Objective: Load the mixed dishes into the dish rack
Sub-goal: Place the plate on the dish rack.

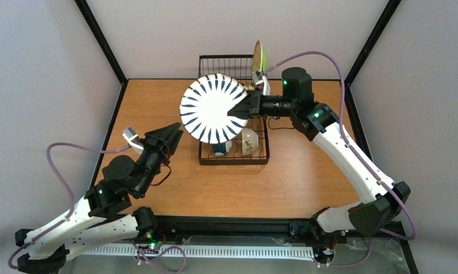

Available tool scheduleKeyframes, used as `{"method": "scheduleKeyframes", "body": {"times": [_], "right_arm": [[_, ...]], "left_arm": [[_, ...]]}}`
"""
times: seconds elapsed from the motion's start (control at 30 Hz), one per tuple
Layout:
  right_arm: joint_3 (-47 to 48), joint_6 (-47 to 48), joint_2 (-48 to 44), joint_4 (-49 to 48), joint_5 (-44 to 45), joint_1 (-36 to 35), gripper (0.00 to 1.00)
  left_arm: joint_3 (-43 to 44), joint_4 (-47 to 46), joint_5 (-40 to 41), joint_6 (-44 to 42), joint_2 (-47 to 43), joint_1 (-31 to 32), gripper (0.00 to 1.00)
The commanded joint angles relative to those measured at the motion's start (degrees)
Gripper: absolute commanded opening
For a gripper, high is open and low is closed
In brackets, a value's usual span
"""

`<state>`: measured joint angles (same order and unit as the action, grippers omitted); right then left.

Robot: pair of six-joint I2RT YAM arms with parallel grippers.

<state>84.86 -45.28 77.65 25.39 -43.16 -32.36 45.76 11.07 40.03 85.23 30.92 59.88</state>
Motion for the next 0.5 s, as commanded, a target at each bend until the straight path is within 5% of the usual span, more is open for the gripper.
{"method": "scheduleKeyframes", "body": {"times": [0.0,0.47], "right_arm": [[5.1,1.6,1.4,-2.1,1.7,0.0,0.02],[25.6,9.9,13.1,9.0,11.7,0.0,0.02]], "left_arm": [[3.6,3.6,5.3,-3.8,-1.0,0.1,0.85],[8.8,10.9,9.7,-9.8,-3.2,0.1,0.86]]}}
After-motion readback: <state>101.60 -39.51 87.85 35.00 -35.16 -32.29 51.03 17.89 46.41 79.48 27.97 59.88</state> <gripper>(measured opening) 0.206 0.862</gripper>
